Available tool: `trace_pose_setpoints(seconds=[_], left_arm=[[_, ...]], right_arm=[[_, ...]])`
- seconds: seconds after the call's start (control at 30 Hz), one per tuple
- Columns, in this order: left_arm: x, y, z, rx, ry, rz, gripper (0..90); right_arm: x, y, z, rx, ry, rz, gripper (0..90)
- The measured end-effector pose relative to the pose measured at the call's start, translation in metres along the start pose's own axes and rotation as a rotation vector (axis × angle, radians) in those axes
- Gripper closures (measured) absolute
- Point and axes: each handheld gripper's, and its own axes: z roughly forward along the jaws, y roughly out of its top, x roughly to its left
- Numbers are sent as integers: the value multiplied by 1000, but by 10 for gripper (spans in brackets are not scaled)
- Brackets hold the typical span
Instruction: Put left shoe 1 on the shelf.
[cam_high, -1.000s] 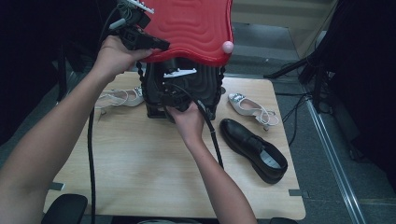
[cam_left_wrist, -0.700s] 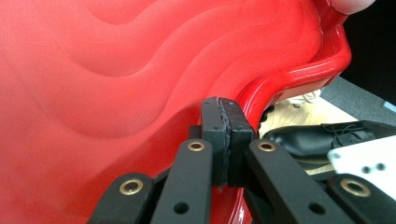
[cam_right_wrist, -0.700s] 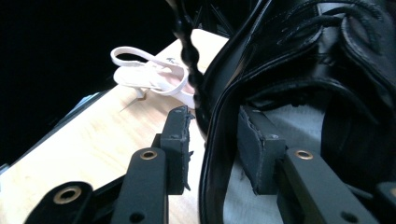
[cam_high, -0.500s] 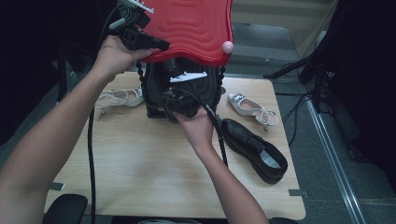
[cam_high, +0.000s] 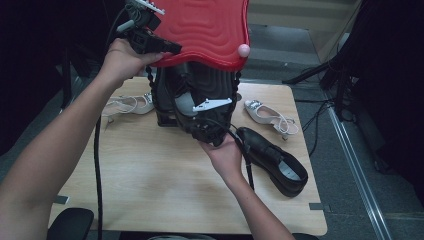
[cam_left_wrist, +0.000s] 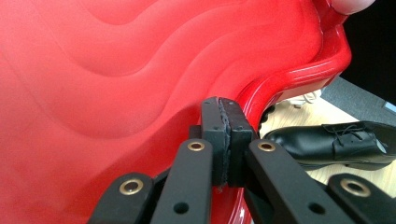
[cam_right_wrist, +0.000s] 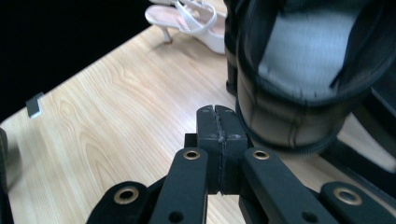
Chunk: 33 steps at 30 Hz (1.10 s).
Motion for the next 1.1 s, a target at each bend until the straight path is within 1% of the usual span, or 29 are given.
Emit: trace_pose_setpoints(seconds=[0.03, 0.13, 0.17, 0.3, 0.4, 0.47, 0.53, 0.63, 0.67, 0.73, 0.8, 0.93, 1.0, 1.07, 1.1], left_arm=[[0, 0, 0, -2, 0, 0, 900], [0, 0, 0, -4, 1, 2, 900], [0, 0, 0, -5, 0, 1, 900], [0, -1, 0, -2, 0, 0, 900], [0, 0, 0, -2, 0, -3, 900], [0, 0, 0, 0, 0, -3, 900], [0, 0, 0, -1, 0, -4, 900], [0, 0, 0, 5, -1, -7, 900], [0, 0, 0, 7, -1, -8, 900], [0, 0, 0, 8, -1, -8, 900], [0, 0, -1, 8, -1, -8, 900], [0, 0, -1, 6, -1, -7, 900], [0, 0, -1, 4, 0, -5, 900], [0, 0, -1, 4, 1, -5, 900], [-1, 0, -1, 3, 2, -5, 900]], right_arm=[[-3, -6, 2, 9, -6, -1, 900], [-7, -11, 5, 15, -14, 0, 900], [-8, -12, 6, 19, -13, 7, 900], [-12, -13, 12, 23, -36, 5, 900], [-14, -10, 15, 18, -45, 15, 900], [-15, -8, 16, 25, -34, 18, 900], [-14, -7, 17, 28, -36, 13, 900], [-12, -3, 17, 21, -23, 13, 900], [-11, -1, 17, 19, -20, 4, 900], [-8, 4, 19, 17, -28, -9, 900], [-8, 8, 22, 23, -39, -8, 900], [-10, 16, 30, 19, -24, 21, 900], [-11, 20, 34, 15, -21, 24, 900], [-10, 24, 38, 9, -21, 18, 900], [-9, 26, 40, 11, -27, 23, 900]])
